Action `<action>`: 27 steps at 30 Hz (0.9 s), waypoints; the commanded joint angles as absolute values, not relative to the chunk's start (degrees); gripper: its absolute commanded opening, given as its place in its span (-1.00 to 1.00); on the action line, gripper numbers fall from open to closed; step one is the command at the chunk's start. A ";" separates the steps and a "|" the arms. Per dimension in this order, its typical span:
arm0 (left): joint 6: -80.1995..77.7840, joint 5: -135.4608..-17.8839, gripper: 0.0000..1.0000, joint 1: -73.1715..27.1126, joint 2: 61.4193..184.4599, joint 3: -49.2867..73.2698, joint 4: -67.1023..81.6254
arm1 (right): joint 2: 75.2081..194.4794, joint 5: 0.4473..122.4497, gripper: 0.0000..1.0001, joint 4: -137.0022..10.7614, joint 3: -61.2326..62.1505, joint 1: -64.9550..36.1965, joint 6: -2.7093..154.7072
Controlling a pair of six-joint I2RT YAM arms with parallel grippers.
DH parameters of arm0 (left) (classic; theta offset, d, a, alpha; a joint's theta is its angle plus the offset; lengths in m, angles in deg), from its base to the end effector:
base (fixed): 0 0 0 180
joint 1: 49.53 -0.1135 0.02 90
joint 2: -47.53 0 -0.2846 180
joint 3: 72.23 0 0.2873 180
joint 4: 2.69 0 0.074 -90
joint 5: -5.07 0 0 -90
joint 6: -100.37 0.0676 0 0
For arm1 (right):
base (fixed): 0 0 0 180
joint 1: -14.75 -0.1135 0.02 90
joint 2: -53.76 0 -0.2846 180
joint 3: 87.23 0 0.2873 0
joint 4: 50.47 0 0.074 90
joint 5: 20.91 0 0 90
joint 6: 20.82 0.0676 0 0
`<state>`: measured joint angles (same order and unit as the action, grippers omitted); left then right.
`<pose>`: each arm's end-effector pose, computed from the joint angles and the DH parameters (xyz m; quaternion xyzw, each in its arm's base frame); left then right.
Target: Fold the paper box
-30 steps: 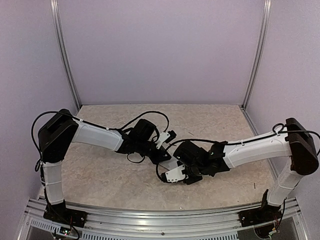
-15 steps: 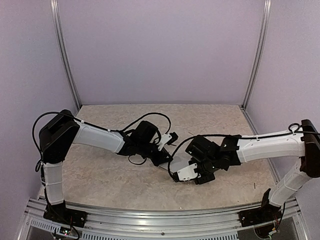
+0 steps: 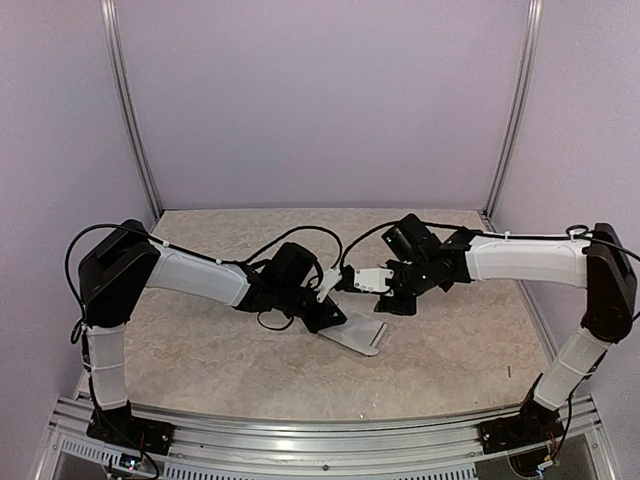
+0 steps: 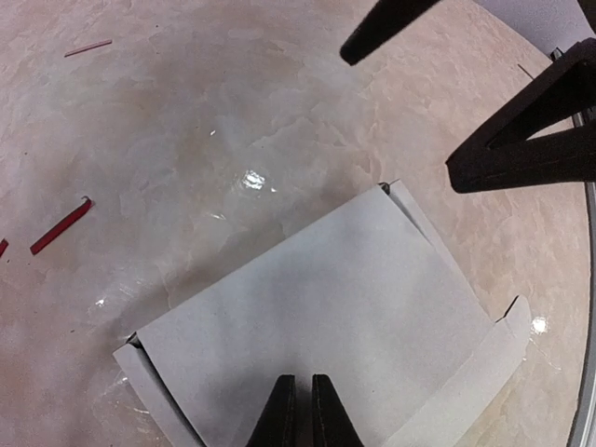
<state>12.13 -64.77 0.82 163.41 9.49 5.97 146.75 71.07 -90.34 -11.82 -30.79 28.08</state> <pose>0.2901 -0.3866 0.1148 0.4592 0.7798 -0.3083 0.2931 0.2712 0.2731 0.1916 -0.6550 0.7016 -0.0057 0.2806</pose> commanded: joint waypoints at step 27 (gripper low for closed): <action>7.91 -69.75 -0.58 2.07 148.49 -0.67 -1.24 | 158.09 54.74 -0.05 -94.12 -6.97 -27.44 34.53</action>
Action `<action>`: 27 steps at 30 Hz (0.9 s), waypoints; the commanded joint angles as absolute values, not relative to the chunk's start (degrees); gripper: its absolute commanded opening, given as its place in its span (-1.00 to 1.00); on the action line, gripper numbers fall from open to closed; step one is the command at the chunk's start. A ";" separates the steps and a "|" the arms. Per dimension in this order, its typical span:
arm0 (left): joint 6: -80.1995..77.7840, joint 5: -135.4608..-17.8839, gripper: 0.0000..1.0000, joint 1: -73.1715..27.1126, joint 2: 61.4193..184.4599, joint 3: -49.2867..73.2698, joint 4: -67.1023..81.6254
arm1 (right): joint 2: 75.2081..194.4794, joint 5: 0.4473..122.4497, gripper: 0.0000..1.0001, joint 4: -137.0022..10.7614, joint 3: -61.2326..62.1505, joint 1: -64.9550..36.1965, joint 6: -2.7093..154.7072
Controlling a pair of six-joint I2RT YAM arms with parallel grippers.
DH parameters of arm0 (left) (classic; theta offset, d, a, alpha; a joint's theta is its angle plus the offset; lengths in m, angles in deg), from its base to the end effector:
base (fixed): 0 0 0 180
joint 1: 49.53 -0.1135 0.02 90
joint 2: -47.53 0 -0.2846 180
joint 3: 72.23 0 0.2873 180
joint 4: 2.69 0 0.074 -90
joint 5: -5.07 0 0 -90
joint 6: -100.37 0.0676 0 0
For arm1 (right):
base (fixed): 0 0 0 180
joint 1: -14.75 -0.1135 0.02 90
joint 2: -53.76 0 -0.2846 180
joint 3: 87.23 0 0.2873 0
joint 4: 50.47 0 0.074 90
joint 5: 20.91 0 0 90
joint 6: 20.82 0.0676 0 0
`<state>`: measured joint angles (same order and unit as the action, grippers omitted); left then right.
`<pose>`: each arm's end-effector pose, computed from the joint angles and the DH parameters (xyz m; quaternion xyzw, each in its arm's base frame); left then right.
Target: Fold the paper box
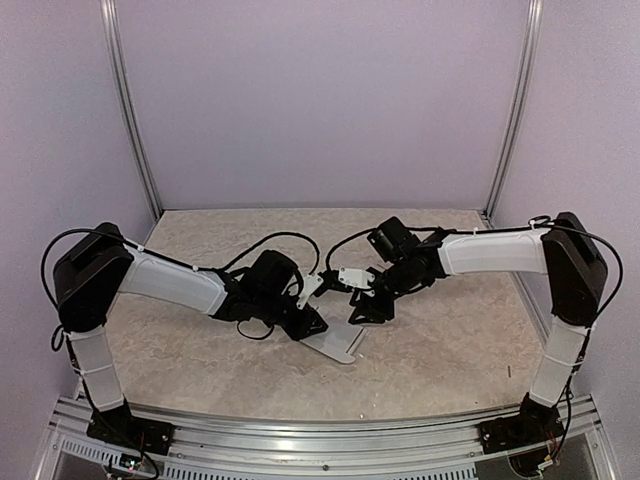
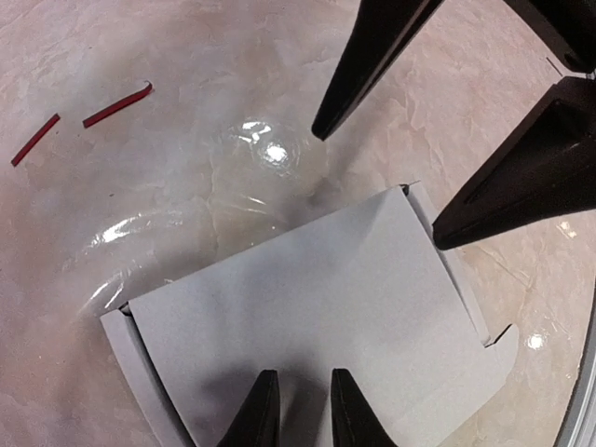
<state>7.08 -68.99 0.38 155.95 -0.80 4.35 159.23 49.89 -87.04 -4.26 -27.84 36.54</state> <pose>0.2687 -0.3481 0.1140 0.4105 0.8159 -0.2873 0.2886 0.3031 0.3089 0.1596 -0.6152 0.7256 0.1829 0.2480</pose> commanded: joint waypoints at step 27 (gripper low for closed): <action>3.51 -74.02 -0.58 4.70 151.95 -5.47 3.40 | 155.25 55.89 -0.06 -90.63 -9.85 -28.76 30.91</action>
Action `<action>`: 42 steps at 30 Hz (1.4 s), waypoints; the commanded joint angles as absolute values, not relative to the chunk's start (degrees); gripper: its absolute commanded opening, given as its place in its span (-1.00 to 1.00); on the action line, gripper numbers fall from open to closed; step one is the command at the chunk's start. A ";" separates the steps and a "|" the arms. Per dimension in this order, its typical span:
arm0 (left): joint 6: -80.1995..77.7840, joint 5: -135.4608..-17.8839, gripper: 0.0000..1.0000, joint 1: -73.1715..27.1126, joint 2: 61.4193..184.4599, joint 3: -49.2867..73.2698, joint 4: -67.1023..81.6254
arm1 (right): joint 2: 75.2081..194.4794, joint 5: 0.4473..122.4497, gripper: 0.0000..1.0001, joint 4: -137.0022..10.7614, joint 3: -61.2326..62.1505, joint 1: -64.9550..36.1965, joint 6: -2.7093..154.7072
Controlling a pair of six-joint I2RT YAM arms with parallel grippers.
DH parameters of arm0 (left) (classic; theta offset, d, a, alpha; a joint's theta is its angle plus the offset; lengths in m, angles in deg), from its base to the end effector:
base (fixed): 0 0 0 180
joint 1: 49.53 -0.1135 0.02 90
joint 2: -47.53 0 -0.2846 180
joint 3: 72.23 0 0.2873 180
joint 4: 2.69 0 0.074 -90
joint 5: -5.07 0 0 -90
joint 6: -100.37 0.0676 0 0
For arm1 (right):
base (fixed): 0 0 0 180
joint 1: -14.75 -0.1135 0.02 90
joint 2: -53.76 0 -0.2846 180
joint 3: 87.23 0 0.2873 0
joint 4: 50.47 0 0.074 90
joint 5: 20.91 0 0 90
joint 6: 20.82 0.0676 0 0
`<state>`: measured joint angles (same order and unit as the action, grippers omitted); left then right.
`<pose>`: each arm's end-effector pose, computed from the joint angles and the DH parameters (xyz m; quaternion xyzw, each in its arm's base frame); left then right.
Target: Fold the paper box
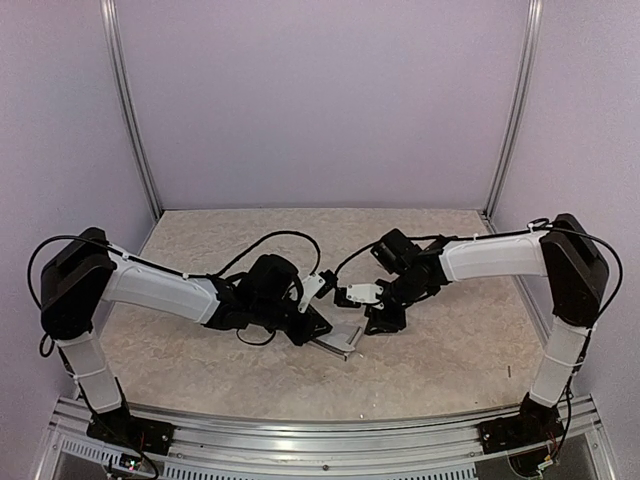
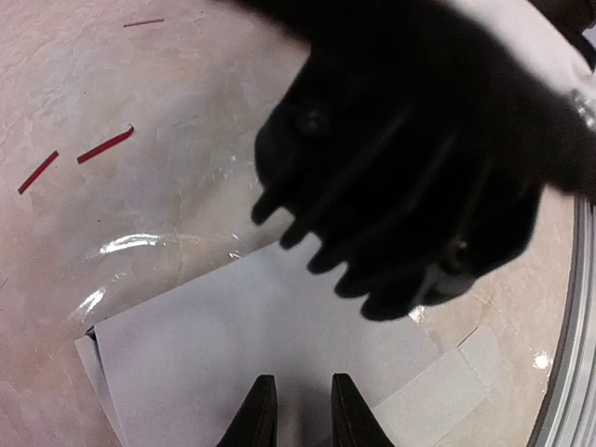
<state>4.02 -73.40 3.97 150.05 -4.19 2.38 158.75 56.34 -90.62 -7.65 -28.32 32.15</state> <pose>0.2429 -0.3510 0.1394 0.3992 0.8078 -0.2903 0.3222 0.2901 0.2916 0.1377 -0.6430 0.7284 0.1195 0.2043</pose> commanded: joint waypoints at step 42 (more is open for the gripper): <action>3.29 -83.85 -0.44 3.64 143.99 -5.46 3.37 | 146.19 45.15 -0.05 -84.51 -13.27 -21.02 30.66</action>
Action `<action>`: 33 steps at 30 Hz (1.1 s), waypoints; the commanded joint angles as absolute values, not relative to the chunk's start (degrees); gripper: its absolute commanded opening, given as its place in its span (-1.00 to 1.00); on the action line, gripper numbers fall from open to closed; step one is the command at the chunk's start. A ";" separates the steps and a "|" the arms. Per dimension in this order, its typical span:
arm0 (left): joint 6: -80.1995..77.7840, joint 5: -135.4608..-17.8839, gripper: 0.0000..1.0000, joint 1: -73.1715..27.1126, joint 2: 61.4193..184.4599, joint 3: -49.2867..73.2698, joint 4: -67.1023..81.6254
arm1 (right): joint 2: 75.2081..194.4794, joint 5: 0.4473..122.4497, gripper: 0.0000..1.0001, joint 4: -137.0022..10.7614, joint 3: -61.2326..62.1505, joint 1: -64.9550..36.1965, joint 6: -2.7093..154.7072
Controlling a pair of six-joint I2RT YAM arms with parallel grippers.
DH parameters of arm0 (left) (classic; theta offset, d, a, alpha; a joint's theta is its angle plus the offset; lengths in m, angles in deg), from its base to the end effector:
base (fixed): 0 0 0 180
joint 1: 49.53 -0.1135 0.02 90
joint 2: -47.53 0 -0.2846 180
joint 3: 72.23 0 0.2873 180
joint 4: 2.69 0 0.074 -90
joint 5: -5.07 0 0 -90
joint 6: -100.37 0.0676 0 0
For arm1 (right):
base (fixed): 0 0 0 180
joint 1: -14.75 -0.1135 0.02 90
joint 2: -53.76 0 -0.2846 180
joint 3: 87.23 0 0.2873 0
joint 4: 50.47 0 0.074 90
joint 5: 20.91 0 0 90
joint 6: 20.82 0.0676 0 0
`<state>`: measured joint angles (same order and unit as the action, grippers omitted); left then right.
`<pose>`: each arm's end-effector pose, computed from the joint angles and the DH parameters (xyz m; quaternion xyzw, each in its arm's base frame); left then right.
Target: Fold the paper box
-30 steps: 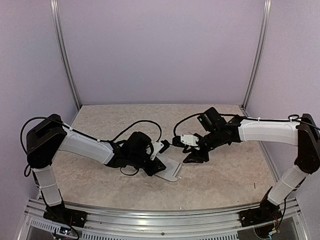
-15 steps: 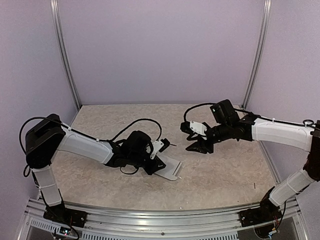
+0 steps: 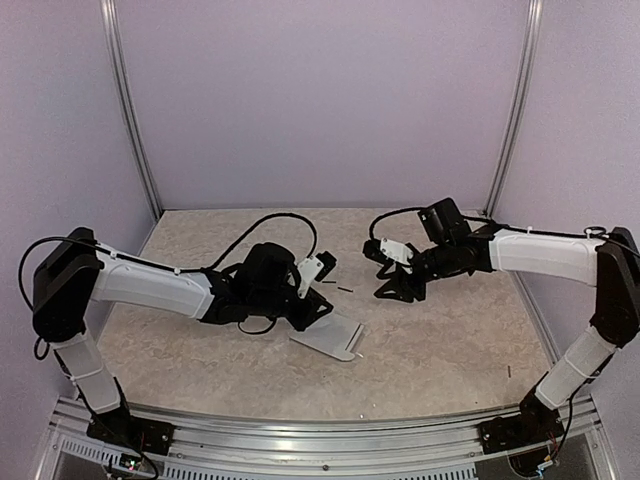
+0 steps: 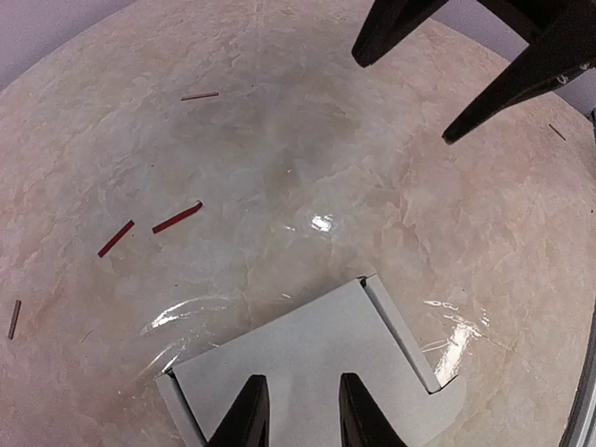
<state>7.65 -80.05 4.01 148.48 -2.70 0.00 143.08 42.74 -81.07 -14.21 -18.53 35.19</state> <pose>0.2546 -0.3543 0.1639 0.3967 0.7887 -0.2539 0.3952 0.3048 0.2360 0.2192 -0.5713 0.7076 0.2098 0.3590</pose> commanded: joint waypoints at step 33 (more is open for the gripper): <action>-11.35 -63.47 -0.12 -1.63 149.47 -10.05 4.55 | 172.77 39.00 -0.06 -92.83 2.64 -25.51 40.38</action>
